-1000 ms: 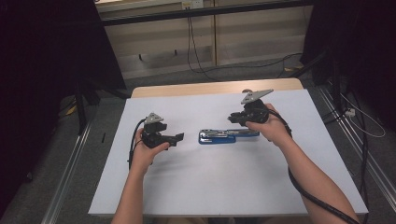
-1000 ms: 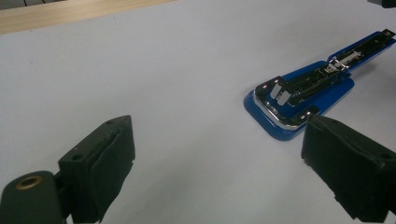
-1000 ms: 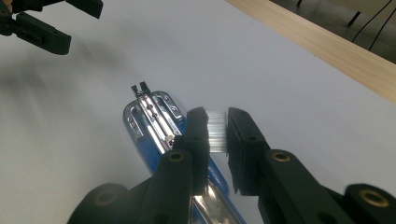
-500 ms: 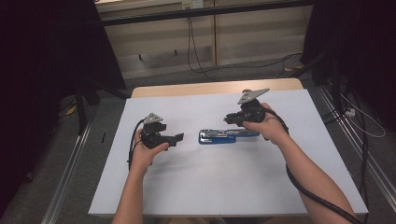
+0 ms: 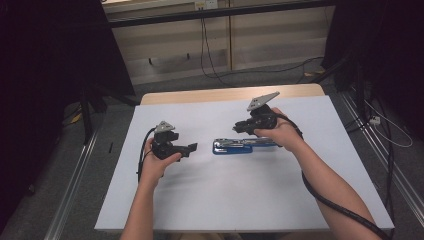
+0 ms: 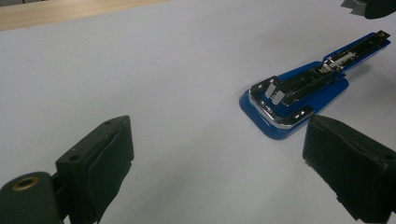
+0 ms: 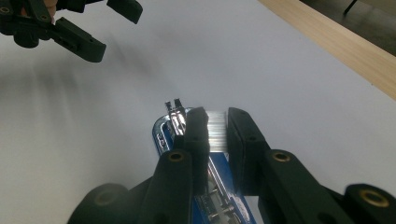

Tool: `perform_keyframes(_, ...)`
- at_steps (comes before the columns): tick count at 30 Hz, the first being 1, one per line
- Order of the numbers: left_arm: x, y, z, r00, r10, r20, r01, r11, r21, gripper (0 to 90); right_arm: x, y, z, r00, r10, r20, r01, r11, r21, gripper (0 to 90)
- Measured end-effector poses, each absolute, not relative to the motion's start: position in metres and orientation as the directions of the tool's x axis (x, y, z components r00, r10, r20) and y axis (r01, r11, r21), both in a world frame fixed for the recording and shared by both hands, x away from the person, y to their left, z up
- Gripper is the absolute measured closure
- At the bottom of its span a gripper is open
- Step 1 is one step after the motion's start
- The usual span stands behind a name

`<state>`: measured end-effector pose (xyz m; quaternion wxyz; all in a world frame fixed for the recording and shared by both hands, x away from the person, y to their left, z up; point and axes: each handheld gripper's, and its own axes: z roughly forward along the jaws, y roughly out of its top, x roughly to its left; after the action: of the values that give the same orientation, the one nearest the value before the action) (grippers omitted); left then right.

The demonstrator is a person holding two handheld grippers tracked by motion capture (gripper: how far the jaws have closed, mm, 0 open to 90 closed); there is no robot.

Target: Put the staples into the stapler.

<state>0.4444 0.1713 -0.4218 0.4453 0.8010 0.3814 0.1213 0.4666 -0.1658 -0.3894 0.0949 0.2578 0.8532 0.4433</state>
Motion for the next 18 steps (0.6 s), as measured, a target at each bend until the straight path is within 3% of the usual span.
perform_keyframes(18, 0.444, 0.177, -0.426, 0.662, 0.735, -0.144, 0.522, -0.315, 0.792, 9.0, 0.479, -0.153, -0.391, -0.897, 0.439, 0.055, 0.307, 0.526, 0.793, 79.2)
